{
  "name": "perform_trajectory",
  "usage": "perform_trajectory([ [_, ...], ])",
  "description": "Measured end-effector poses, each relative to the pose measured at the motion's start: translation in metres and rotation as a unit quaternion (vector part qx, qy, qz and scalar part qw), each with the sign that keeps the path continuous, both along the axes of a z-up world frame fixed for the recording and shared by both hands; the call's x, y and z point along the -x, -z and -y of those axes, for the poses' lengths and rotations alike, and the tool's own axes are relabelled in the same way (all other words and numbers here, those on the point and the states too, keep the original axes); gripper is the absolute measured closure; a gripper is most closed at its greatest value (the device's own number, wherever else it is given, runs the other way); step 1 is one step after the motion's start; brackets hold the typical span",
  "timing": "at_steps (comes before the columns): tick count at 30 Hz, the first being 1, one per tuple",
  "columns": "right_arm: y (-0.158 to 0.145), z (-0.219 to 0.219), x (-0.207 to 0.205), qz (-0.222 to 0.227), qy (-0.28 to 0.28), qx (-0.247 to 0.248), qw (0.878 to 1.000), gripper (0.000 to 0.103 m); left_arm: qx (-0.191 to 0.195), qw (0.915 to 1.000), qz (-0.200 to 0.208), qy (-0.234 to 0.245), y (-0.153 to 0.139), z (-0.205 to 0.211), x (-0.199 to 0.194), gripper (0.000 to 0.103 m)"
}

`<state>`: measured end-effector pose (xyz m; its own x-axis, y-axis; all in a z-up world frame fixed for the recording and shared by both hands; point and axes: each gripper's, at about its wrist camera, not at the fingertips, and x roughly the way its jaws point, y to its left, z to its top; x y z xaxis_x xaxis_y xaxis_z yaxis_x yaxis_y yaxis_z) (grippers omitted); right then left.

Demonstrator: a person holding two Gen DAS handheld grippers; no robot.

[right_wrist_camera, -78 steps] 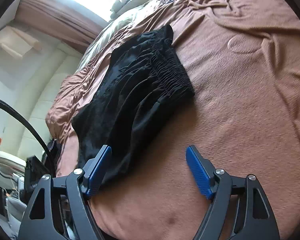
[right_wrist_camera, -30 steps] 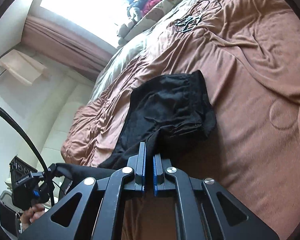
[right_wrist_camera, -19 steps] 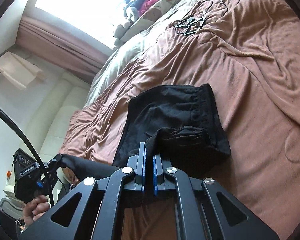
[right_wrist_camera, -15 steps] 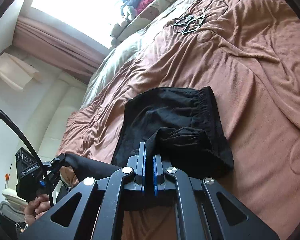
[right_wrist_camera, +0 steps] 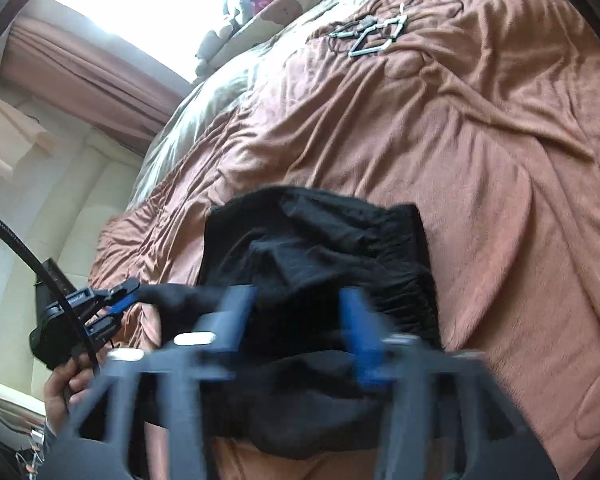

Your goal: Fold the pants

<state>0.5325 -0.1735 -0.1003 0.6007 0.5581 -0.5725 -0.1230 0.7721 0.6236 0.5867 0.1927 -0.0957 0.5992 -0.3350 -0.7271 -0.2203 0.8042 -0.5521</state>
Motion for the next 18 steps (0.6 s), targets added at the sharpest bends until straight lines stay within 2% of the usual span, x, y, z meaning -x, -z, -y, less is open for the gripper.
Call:
perform_trajectory([
  [1,-0.004,0.003,0.002,0.013,0.004,0.003,1.000,0.030,-0.023,0.9997,0.009,0.003,-0.002,-0.001,-0.001,0.044],
  [3,-0.008,0.006,0.005,0.024,-0.002,0.016,1.000,0.030,-0.073,0.9971,0.004,0.022,-0.002,0.001,-0.007,0.044],
  [5,-0.009,0.008,0.007,0.026,-0.009,0.035,0.999,0.030,-0.100,0.9942,-0.005,0.040,0.002,0.002,-0.013,0.044],
  [8,-0.012,0.009,0.009,0.030,-0.010,0.085,0.996,0.030,-0.138,0.9869,-0.023,0.080,0.011,0.006,-0.022,0.044],
  [11,-0.012,0.010,0.008,0.025,-0.020,0.113,0.993,0.030,-0.169,0.9780,-0.026,0.120,0.017,0.013,-0.027,0.044],
  [14,-0.014,0.005,0.006,0.017,-0.032,0.132,0.991,0.030,-0.198,0.9649,-0.032,0.170,0.024,0.026,-0.033,0.044],
  [16,-0.013,0.004,0.004,0.012,-0.040,0.139,0.989,0.030,-0.223,0.9490,-0.030,0.221,0.033,0.040,-0.035,0.044],
  [18,-0.014,0.002,0.003,0.012,-0.048,0.149,0.988,0.030,-0.250,0.9344,-0.033,0.252,0.043,0.050,-0.038,0.044],
])
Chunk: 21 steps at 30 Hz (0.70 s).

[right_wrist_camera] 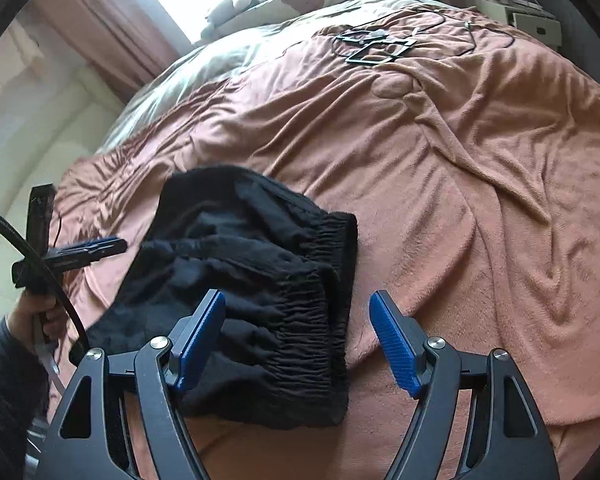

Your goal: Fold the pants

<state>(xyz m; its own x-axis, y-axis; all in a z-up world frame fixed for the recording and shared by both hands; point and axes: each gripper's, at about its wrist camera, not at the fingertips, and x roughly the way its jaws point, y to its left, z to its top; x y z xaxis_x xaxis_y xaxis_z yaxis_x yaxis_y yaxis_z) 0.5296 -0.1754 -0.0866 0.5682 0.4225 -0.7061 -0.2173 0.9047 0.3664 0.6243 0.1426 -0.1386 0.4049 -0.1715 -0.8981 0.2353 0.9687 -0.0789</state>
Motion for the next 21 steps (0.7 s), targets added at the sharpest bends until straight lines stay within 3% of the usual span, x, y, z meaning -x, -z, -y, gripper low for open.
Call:
perform_trajectory([
  [6,0.003,-0.006,-0.006,-0.007,-0.019,0.015,1.000,0.030,-0.077,0.9953,-0.001,0.058,0.022,0.022,-0.005,0.044],
  [13,0.010,-0.010,-0.017,-0.010,-0.022,0.027,0.999,0.031,-0.076,0.9942,-0.022,0.073,0.045,0.017,-0.010,0.044],
  [15,0.014,-0.012,-0.021,-0.016,-0.023,0.030,0.999,0.045,-0.069,0.9949,-0.020,0.071,0.046,0.012,-0.011,0.049],
  [16,0.016,-0.012,-0.023,-0.020,-0.024,0.029,0.999,0.065,-0.068,0.9953,-0.018,0.067,0.046,0.009,-0.012,0.069],
  [17,0.016,-0.012,-0.024,-0.019,-0.025,0.027,0.999,0.077,-0.068,0.9954,-0.017,0.065,0.046,0.008,-0.013,0.080],
  [18,0.016,-0.013,-0.025,-0.016,-0.023,0.030,0.999,0.078,-0.069,0.9955,-0.015,0.063,0.043,0.006,-0.014,0.092],
  [21,0.011,-0.015,-0.021,0.003,-0.025,0.034,0.999,0.088,-0.076,0.9949,0.001,0.066,0.033,0.006,-0.013,0.096],
])
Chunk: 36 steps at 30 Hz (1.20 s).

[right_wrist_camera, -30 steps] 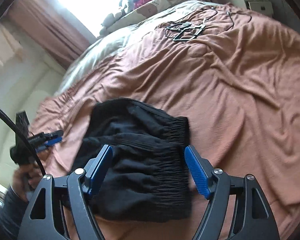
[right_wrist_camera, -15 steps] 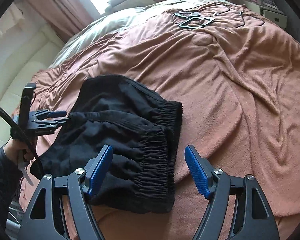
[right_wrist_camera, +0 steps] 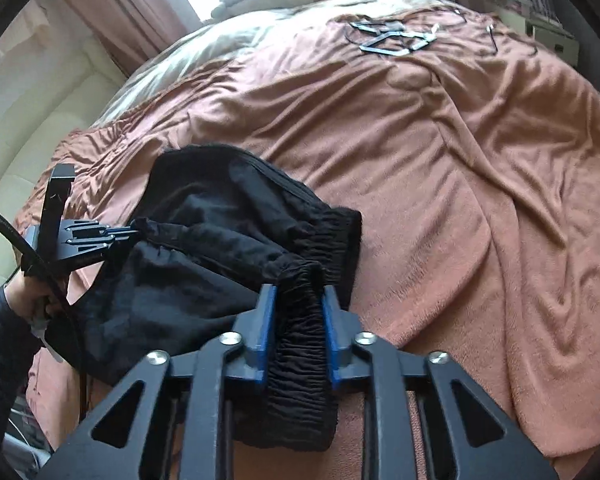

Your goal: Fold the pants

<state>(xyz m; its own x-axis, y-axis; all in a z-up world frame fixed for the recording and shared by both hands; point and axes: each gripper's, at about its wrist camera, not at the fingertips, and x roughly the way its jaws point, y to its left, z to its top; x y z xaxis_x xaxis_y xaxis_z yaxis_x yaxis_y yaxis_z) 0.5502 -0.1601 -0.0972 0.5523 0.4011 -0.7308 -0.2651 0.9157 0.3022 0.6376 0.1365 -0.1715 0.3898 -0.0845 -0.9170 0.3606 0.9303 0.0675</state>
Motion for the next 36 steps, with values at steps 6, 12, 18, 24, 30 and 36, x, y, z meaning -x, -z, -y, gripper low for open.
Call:
perform_trajectory([
  [6,-0.014,0.002,0.005,0.020,-0.001,-0.016,1.000,0.094,0.012,0.9992,0.025,-0.027,-0.040,-0.017,-0.009,0.096],
  [12,-0.022,-0.001,-0.002,0.031,0.005,-0.024,0.999,0.094,0.009,0.9975,0.046,-0.052,-0.072,-0.010,-0.033,0.097],
  [18,-0.020,0.001,-0.019,0.026,0.026,-0.034,0.999,0.094,0.006,0.9960,0.058,-0.067,-0.077,0.001,-0.062,0.098],
  [24,-0.016,-0.001,-0.039,0.019,0.044,-0.027,0.999,0.094,0.009,0.9960,0.051,-0.073,-0.060,0.007,-0.084,0.098],
  [30,-0.002,-0.004,-0.053,0.007,0.059,-0.012,0.998,0.094,0.016,0.9959,0.040,-0.080,-0.033,0.010,-0.101,0.094],
  [36,0.005,0.002,-0.053,-0.002,0.081,-0.014,0.997,0.029,0.016,0.9928,0.034,-0.114,-0.022,0.000,-0.100,0.038],
])
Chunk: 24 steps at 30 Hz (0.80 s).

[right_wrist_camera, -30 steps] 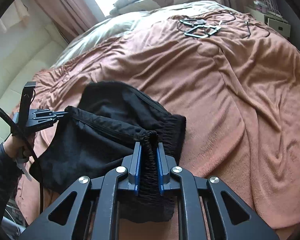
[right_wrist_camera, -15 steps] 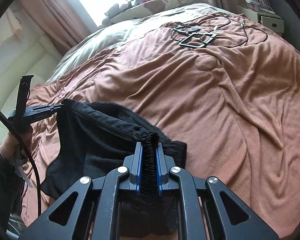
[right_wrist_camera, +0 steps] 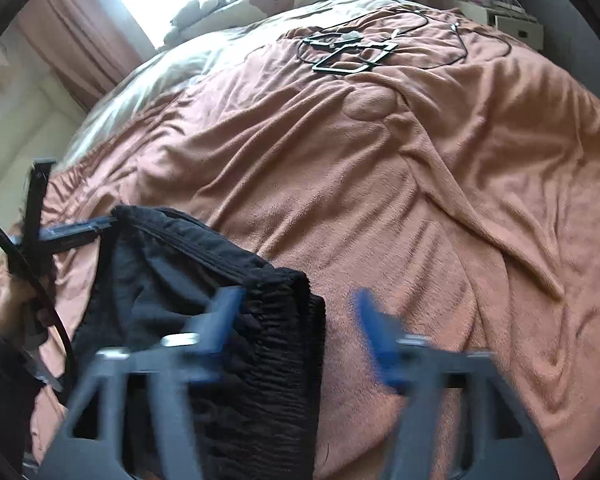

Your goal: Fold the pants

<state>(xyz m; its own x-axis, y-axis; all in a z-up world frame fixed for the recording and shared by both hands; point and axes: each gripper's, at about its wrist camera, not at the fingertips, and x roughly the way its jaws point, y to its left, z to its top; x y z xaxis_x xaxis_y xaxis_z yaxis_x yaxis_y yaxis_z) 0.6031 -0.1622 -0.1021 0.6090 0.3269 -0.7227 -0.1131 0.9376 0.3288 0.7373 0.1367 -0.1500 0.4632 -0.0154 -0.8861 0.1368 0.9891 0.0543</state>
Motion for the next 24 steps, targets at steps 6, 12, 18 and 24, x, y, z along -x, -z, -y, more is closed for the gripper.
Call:
perform_trajectory([
  [6,-0.003,0.024,0.020,0.004,-0.003,-0.054,0.999,0.029,0.017,0.9997,0.004,-0.018,-0.015,-0.024,0.022,0.036],
  [12,0.001,0.035,0.039,-0.006,-0.009,-0.080,0.997,0.029,0.031,0.9992,0.007,-0.026,-0.035,-0.040,0.054,0.036],
  [18,-0.001,0.039,0.056,-0.015,-0.011,-0.095,0.995,0.029,0.045,0.9986,0.002,-0.027,-0.047,-0.051,0.084,0.036],
  [24,0.007,0.040,0.064,-0.032,-0.010,-0.122,0.992,0.029,0.068,0.9971,-0.003,-0.034,-0.054,-0.062,0.123,0.036],
])
